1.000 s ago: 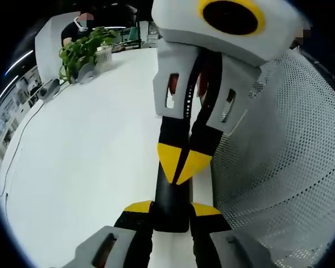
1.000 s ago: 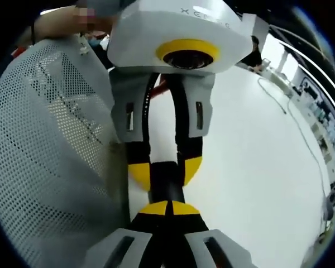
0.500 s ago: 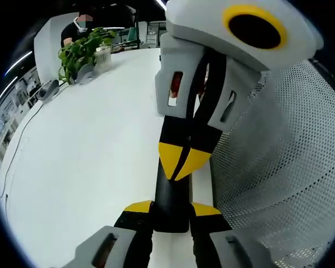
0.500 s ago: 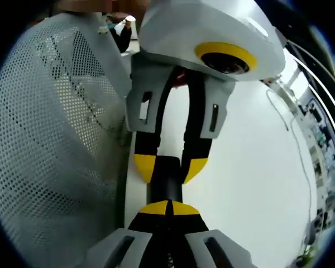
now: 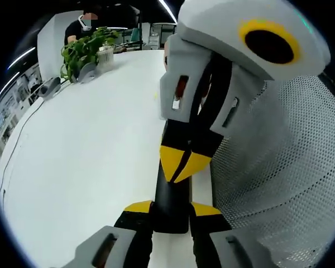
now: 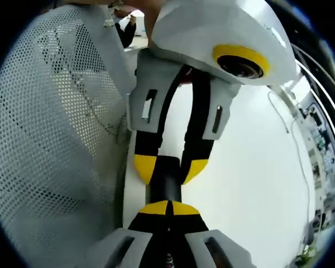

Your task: Press the specified remote control buttons in sequence, fully releasing each button before pressing the next.

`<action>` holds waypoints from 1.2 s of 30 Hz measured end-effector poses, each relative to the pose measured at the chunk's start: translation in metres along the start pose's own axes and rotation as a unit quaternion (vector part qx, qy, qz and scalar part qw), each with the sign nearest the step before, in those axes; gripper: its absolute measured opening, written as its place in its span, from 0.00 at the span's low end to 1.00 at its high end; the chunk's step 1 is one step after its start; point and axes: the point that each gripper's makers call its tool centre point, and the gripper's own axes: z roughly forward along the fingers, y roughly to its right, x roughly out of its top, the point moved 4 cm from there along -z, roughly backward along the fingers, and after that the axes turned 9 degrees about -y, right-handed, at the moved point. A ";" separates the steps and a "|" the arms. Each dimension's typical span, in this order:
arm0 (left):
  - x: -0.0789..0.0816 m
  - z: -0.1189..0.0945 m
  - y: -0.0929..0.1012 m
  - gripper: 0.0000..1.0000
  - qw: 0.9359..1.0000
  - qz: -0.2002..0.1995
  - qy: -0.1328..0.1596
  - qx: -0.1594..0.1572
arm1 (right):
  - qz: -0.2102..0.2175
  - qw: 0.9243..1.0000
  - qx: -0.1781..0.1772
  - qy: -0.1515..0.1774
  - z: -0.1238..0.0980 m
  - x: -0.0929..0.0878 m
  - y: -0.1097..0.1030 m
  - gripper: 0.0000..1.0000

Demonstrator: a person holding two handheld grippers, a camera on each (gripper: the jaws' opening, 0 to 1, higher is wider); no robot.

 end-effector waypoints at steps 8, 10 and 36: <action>0.000 0.000 0.001 0.26 1.000 0.005 -0.002 0.004 | 0.016 1.000 0.013 0.008 -0.002 -0.001 0.001 0.00; 0.000 0.000 0.001 0.26 1.000 0.003 -0.002 0.003 | 0.033 0.999 0.023 0.015 -0.003 -0.004 0.001 0.00; 0.000 0.000 0.002 0.26 1.000 0.014 -0.017 0.012 | 0.062 0.997 0.051 -0.002 -0.016 -0.035 -0.004 0.00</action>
